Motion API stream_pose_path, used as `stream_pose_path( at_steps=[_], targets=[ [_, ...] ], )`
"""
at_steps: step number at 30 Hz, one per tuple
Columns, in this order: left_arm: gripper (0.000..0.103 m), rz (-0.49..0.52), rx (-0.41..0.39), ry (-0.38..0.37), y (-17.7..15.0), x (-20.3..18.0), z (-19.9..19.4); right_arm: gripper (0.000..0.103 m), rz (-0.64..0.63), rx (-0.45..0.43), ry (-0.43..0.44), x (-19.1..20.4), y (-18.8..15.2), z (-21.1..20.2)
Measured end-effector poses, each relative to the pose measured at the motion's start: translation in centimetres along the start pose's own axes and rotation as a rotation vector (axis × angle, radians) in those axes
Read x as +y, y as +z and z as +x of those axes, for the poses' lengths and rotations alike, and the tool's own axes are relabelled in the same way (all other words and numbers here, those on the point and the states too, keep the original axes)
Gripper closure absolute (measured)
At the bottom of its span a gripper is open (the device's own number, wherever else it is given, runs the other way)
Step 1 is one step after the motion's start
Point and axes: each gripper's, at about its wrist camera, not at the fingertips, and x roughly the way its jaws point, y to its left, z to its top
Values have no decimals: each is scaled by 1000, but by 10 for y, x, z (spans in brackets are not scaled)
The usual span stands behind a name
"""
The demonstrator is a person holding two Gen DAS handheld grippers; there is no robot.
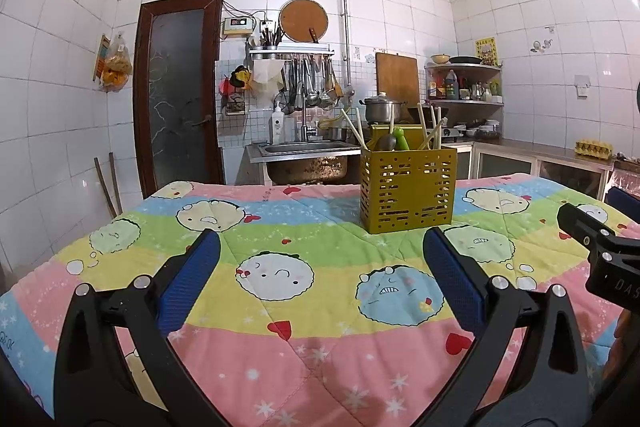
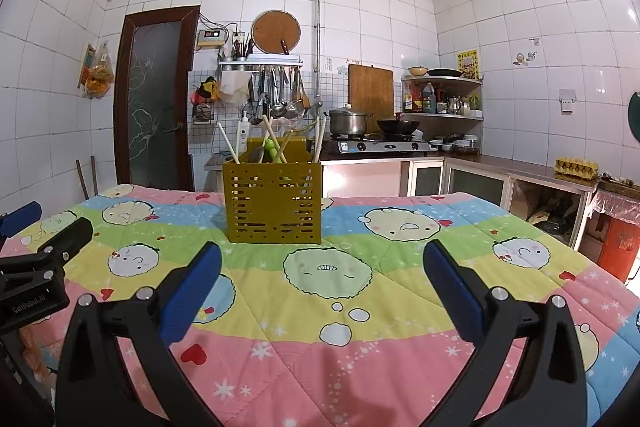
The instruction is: Organize utensils
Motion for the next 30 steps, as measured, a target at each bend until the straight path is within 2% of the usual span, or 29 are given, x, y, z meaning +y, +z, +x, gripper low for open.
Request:
stream_pose_path(
  at_steps=[30],
  targets=[
    [5,7,-10,1,-1,-2,-4,4,4,-7,-4,-2,0,-3]
  ],
)
